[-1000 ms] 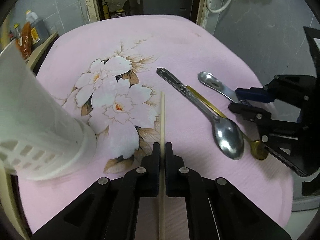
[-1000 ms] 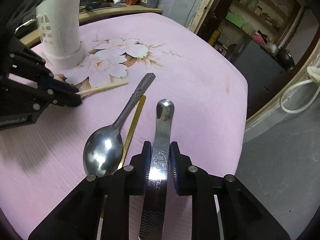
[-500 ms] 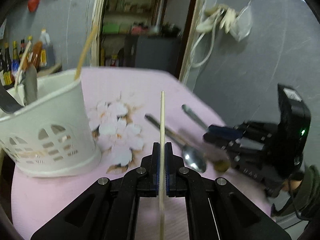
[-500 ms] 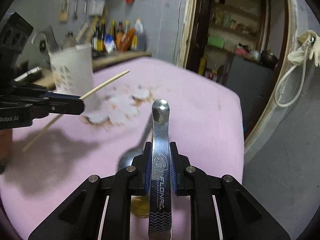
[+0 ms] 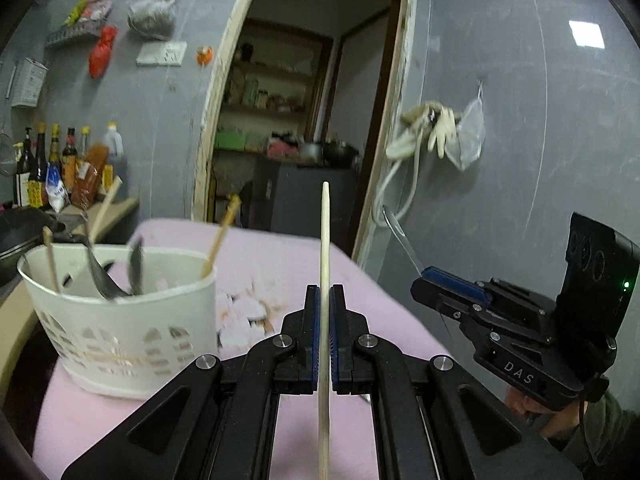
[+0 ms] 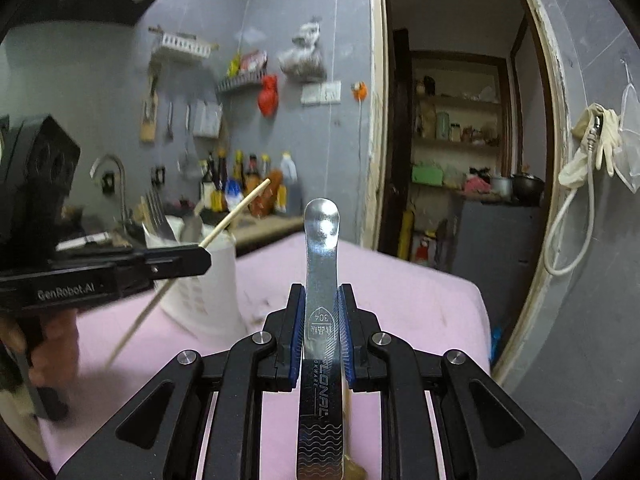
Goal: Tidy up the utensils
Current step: 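Lift the knife and chopstick and carry them over the white basket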
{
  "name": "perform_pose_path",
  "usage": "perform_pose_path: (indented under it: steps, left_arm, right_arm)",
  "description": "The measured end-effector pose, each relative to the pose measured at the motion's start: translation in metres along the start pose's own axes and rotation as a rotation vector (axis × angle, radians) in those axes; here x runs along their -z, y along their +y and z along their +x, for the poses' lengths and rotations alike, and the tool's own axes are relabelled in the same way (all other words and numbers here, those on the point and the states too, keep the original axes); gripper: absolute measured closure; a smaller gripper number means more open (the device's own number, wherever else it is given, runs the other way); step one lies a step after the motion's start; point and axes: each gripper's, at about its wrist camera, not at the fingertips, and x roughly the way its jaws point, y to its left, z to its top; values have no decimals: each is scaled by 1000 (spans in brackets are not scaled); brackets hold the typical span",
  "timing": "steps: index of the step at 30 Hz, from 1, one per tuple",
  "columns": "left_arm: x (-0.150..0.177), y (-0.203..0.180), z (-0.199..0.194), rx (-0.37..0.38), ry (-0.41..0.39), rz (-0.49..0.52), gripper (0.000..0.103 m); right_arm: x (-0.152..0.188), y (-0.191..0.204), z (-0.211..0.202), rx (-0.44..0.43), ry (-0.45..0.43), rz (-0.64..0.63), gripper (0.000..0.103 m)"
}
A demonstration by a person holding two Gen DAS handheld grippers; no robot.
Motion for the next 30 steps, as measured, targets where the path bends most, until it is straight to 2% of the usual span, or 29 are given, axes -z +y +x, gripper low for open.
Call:
perform_pose_path:
  steps: [11, 20, 30]
  left_arm:
    - [-40, 37, -37, -72, -169, -38, 101]
    - [-80, 112, -65, -183, -284, -114, 101]
    - [-89, 206, -77, -280, -384, -292, 101]
  right_arm:
    - [-53, 29, 21, -91, -201, 67, 89]
    - [-86, 56, 63, -163, -302, 125, 89]
    - [-93, 74, 107, -202, -396, 250, 89]
